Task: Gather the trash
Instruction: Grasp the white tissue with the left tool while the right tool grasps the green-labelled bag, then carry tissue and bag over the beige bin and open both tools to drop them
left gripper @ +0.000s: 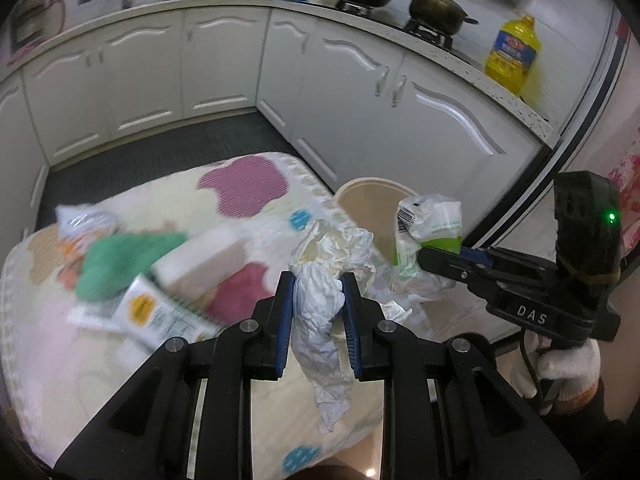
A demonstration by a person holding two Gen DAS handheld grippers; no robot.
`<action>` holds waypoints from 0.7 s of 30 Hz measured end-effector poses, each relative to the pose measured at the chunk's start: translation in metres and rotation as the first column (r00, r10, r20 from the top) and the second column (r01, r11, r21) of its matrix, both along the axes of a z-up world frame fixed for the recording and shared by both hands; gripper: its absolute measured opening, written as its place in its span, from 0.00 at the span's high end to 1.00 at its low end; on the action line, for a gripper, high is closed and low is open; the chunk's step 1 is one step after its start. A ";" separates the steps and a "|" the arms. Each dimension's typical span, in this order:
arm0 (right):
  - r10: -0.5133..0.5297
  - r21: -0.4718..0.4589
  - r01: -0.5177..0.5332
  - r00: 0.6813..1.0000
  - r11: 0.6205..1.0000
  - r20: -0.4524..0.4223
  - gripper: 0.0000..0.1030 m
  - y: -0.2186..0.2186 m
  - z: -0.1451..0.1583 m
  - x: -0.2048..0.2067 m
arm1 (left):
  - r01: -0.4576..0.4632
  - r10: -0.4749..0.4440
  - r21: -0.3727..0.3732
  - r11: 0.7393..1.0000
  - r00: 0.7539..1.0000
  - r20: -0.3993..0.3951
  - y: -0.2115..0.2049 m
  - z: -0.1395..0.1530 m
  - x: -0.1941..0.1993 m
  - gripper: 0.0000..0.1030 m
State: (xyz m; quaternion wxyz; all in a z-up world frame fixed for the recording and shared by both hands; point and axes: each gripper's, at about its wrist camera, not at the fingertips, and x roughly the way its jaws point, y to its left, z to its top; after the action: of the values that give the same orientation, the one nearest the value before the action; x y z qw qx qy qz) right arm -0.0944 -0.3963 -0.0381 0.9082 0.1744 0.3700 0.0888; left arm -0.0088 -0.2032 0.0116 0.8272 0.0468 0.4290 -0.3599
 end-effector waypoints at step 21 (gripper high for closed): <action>-0.277 -0.041 0.275 0.957 0.961 -0.084 0.81 -0.123 -0.036 -0.003 | 0.076 -0.075 0.064 0.995 0.997 -0.019 -0.154 -0.029 0.034 0.80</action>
State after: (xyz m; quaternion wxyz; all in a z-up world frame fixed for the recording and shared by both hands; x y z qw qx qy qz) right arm -0.0973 -0.5195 -0.0739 0.8967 0.2151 0.3834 -0.0520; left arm 0.0252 -0.3574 -0.0169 0.8075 0.0868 0.4451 -0.3772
